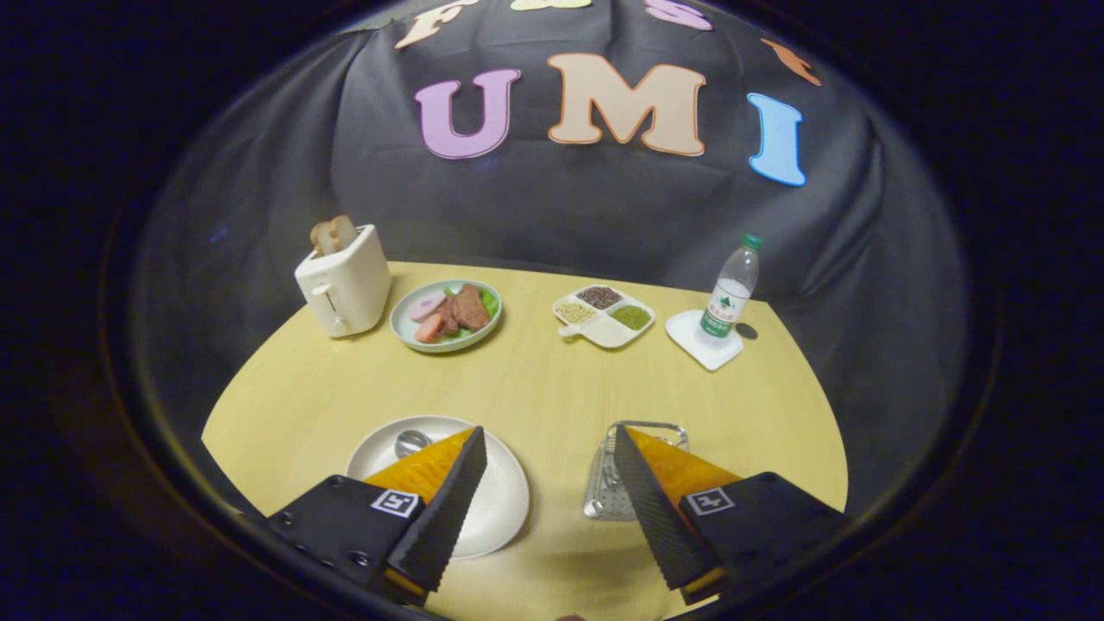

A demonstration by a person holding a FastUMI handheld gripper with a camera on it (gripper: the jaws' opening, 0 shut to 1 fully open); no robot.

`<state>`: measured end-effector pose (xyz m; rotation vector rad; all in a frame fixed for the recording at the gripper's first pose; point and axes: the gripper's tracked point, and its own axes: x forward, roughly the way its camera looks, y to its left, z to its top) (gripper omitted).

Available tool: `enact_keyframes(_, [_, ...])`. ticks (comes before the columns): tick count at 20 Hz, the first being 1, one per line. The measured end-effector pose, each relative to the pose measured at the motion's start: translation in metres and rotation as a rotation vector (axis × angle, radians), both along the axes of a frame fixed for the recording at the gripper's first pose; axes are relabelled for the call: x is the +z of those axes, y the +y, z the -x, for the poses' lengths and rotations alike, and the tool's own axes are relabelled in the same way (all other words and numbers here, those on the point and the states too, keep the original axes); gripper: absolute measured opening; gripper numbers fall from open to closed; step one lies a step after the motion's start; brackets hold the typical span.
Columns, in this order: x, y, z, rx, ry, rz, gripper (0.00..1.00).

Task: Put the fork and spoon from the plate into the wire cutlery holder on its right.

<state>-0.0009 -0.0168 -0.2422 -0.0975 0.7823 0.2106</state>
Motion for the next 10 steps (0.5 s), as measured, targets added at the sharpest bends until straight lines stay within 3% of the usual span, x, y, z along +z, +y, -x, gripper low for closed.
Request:
enact_keyframes(5, [-0.001,0.028,0.009,0.026,-0.064,-0.004,0.97])
enact_keyframes(10, [-0.022,0.065,0.028,0.051,-0.026,-0.055,0.97])
